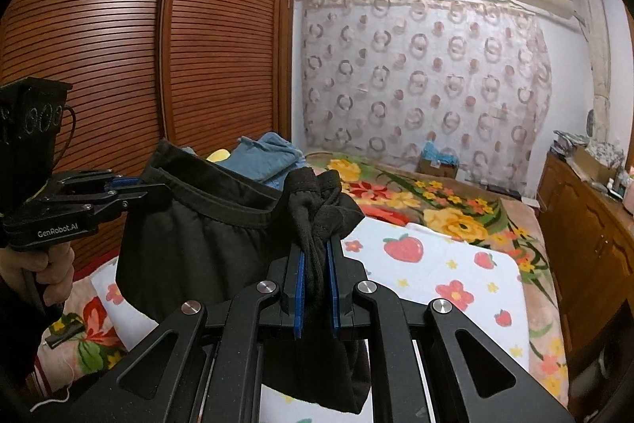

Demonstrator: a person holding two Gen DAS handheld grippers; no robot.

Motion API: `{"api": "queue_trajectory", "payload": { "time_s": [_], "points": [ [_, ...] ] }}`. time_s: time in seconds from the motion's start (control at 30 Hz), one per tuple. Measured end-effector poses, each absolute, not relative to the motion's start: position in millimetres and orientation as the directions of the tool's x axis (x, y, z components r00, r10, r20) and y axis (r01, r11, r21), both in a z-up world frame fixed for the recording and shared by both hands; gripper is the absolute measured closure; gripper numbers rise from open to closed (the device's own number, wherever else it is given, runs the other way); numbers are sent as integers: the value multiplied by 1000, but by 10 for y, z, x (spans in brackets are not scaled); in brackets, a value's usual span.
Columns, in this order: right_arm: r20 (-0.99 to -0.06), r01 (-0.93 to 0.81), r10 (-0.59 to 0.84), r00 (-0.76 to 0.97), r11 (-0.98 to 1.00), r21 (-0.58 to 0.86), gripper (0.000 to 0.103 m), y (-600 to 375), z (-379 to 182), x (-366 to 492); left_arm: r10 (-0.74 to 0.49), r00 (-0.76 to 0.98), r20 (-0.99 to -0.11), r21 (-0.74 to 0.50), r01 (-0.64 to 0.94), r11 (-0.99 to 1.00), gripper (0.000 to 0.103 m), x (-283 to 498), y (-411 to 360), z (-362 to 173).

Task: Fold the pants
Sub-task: 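Carry the held black shorts with both grippers over the denim stack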

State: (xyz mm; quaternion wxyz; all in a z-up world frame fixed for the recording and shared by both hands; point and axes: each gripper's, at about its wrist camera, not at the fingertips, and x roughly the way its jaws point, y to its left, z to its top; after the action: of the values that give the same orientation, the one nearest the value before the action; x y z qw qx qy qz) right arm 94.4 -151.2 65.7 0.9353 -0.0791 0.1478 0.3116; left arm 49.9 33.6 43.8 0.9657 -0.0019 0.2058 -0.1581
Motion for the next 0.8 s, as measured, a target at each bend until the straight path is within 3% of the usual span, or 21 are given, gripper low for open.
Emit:
{"api": "queue_trajectory", "payload": {
  "time_s": [0.8],
  "points": [
    [-364, -684, 608, 705, 718, -126, 93, -1144, 857, 1898, -197, 893, -405, -93, 174, 980, 86, 1081, 999, 489]
  ]
}}
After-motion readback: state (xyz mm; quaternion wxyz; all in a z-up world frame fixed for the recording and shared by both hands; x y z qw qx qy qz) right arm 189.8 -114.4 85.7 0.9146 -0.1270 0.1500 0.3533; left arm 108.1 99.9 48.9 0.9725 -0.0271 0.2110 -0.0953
